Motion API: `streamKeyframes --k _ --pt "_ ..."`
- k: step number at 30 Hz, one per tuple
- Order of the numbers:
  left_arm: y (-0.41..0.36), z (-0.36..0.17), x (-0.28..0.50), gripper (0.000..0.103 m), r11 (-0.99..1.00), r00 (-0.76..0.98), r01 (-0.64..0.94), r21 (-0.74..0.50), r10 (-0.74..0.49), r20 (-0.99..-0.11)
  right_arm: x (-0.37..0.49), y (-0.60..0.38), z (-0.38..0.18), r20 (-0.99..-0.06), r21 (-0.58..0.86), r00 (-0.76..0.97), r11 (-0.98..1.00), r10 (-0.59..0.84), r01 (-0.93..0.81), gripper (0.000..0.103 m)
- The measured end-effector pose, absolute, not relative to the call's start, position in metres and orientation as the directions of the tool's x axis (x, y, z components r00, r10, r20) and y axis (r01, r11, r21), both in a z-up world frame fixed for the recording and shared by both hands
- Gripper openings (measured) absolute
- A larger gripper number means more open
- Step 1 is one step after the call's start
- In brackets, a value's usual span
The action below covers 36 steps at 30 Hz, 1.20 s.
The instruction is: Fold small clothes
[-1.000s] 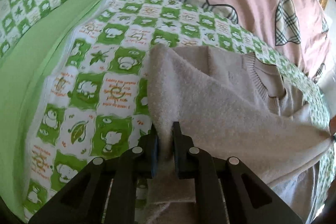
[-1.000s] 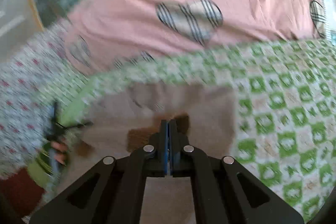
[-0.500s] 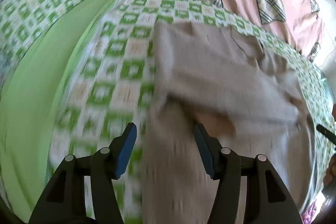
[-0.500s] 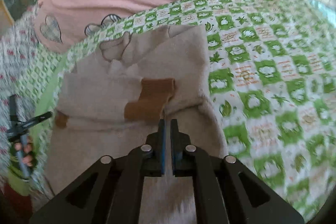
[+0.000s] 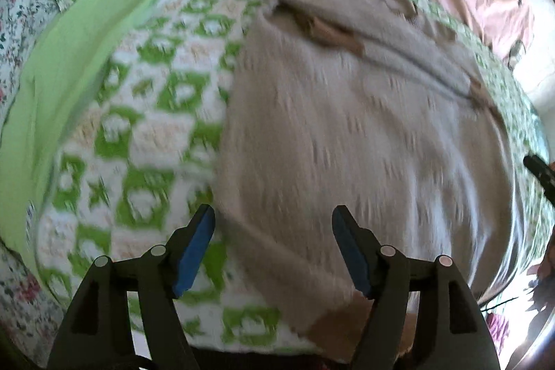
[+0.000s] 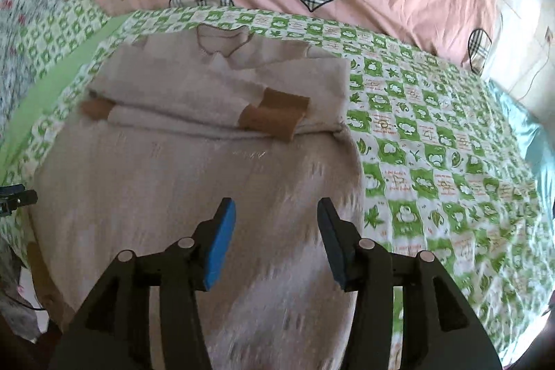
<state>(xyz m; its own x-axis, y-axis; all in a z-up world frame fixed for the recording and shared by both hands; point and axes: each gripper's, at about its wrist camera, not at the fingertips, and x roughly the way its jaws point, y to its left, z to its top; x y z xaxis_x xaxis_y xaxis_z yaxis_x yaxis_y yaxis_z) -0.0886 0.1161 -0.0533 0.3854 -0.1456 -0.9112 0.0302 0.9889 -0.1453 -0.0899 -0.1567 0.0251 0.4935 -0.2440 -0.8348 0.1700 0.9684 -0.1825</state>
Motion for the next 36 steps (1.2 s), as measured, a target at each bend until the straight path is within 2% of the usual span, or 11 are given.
streamKeyframes --k 8,12,14,20,22,24,29,30,31,33,36 --pt "0.115 -0.066 -0.125 0.069 0.99 0.367 0.055 -0.133 -0.144 -0.919 -0.117 -0.129 0.031 -0.808 -0.271 0.512 0.956 -0.291 0.116 0.058" --pt "0.12 -0.064 -0.14 0.045 0.986 0.377 0.101 -0.132 -0.161 -0.912 -0.131 -0.136 0.036 -0.821 -0.185 0.529 0.976 -0.217 0.114 0.06" --pt "0.127 -0.063 -0.151 0.04 0.983 0.378 0.117 -0.143 -0.177 -0.908 -0.143 -0.146 0.037 -0.823 -0.134 0.537 0.983 -0.182 0.129 0.06" --pt "0.154 -0.065 -0.169 0.044 0.955 0.343 0.12 -0.272 -0.297 -0.891 -0.191 -0.197 0.029 -0.836 0.106 0.547 0.969 -0.033 0.221 0.06" --pt "0.158 -0.067 -0.168 0.061 0.939 0.317 0.109 -0.326 -0.343 -0.884 -0.207 -0.213 0.024 -0.842 0.165 0.54 0.952 0.001 0.256 0.06" --pt "0.159 -0.07 -0.17 0.067 0.923 0.298 0.098 -0.373 -0.384 -0.874 -0.22 -0.221 0.019 -0.844 0.208 0.535 0.937 0.027 0.28 0.06" --pt "0.151 -0.073 -0.167 0.067 0.901 0.284 0.097 -0.423 -0.432 -0.856 -0.245 -0.23 0.002 -0.841 0.324 0.523 0.903 0.139 0.282 0.06" --pt "0.147 -0.073 -0.164 0.064 0.898 0.285 0.102 -0.428 -0.438 -0.853 -0.249 -0.229 -0.002 -0.84 0.335 0.52 0.902 0.155 0.273 0.06" --pt "0.147 -0.071 -0.164 0.044 0.896 0.293 0.113 -0.429 -0.443 -0.847 -0.251 -0.227 -0.006 -0.838 0.344 0.518 0.903 0.171 0.259 0.06" --pt "0.145 -0.074 -0.162 0.021 0.907 0.288 0.121 -0.403 -0.421 -0.86 -0.254 -0.221 -0.011 -0.827 0.357 0.527 0.906 0.196 0.225 0.06" --pt "0.151 -0.077 -0.162 0.023 0.897 0.27 0.114 -0.428 -0.442 -0.855 -0.257 -0.214 -0.014 -0.815 0.37 0.532 0.913 0.23 0.171 0.06"
